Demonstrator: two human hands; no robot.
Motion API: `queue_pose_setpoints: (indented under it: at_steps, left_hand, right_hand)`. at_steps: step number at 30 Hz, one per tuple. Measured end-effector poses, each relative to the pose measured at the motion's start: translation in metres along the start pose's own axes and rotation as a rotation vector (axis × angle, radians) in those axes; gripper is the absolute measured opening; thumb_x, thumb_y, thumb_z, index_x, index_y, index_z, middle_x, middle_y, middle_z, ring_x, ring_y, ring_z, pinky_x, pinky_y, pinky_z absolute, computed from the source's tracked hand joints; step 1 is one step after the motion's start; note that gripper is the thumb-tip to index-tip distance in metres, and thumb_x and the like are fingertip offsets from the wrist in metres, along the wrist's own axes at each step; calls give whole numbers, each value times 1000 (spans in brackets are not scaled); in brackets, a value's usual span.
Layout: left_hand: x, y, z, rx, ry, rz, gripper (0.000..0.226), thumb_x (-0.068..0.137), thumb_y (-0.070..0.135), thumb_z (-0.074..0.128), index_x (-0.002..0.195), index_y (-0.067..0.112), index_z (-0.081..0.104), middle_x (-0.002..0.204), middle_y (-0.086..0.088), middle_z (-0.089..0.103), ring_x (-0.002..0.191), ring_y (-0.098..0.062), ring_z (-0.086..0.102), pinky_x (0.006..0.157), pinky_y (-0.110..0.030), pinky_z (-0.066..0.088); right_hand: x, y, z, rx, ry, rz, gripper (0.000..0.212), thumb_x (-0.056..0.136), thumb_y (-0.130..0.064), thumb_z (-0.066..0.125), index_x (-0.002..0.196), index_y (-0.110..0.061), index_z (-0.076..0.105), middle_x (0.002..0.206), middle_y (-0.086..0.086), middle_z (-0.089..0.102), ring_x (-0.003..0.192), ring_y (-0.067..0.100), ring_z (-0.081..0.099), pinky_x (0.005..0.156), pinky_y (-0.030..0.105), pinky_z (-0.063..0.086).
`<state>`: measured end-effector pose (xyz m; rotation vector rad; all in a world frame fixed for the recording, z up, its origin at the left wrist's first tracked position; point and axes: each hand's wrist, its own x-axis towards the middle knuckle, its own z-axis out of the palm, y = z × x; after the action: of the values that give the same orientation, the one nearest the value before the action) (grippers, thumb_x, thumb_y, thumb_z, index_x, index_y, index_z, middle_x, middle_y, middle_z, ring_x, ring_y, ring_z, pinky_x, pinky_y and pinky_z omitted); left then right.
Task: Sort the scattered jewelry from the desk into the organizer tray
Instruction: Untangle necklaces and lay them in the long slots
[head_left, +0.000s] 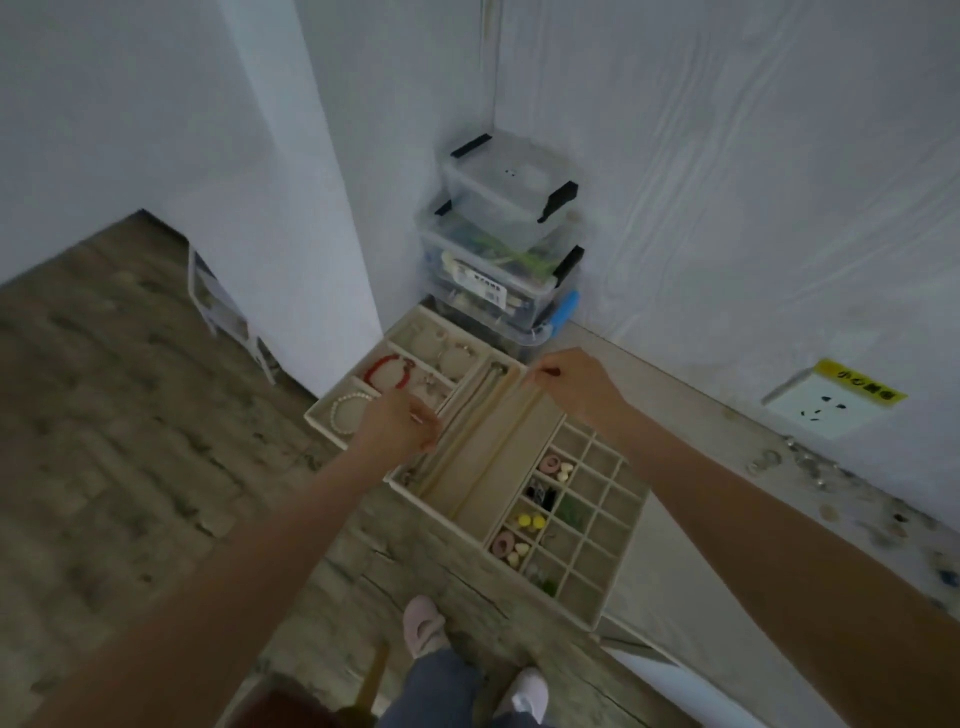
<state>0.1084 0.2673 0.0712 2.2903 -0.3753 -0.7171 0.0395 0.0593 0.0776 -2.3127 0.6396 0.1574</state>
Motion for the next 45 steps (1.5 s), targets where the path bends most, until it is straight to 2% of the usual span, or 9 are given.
queue_pose_setpoints:
  at_steps: [3,5,8,13,18,24,33,38,45]
  left_hand:
    - [-1,-7,9,-56,-21,-51,21,81,0,67,64,11,62,64,-7,65,62,-22,65,72,-36,58]
    - [-5,-9,18,-36,-9,-85,16,83,1,66,70,10,63,70,-12,67,63,-26,67,68,-42,59]
    - [-5,-12,33,118,-27,-54,6,87,10,61,85,12,66,81,-11,67,65,-24,66,66,-41,59]
    - [-10,-13,41,511,-27,42,18,92,25,54,104,18,64,99,-5,66,88,-24,64,67,-32,51]
    - [-15,-17,47,901,-44,188,22,95,23,46,103,18,65,97,-3,66,86,-23,65,59,-29,42]
    - [-19,-18,55,1146,-115,278,16,93,10,49,99,11,63,102,-3,63,90,-22,64,64,-31,44]
    - [-25,-11,52,1228,-121,336,20,88,-2,53,104,6,62,113,-8,53,94,-22,62,69,-30,49]
    - [-25,-10,52,1249,-134,360,20,89,-2,51,104,8,61,112,-8,57,97,-21,61,71,-29,48]
    - [-11,-2,58,1088,-24,448,26,93,8,47,116,12,59,111,-6,53,99,-21,54,65,-29,45]
  right_hand:
    - [8,0,11,-113,-14,-51,23,94,-16,50,102,-7,70,101,10,70,83,18,61,71,24,44]
    - [15,2,16,-97,-23,-63,21,92,-12,55,104,-8,71,104,9,70,83,13,59,60,8,39]
    - [25,5,24,-110,-54,-85,21,90,-6,56,105,-6,71,108,11,69,90,17,63,66,6,38]
    - [36,11,37,-225,-85,-131,21,89,-2,55,100,0,71,106,15,68,94,27,64,86,30,49]
    - [44,20,44,-306,-81,-126,18,89,-4,54,97,1,70,100,17,68,91,27,63,85,40,51]
    - [46,22,43,-332,-44,-123,20,90,-5,53,100,-2,69,104,15,65,94,29,62,83,36,51]
    - [41,24,47,-335,-53,-101,22,88,-1,48,93,2,69,99,16,65,89,27,61,82,41,52]
    - [42,28,45,-332,-36,-119,24,91,-6,48,105,-3,67,110,15,63,97,26,60,88,40,50]
    - [44,28,38,-149,24,-122,25,91,1,50,108,-4,68,113,14,65,104,24,60,88,22,43]
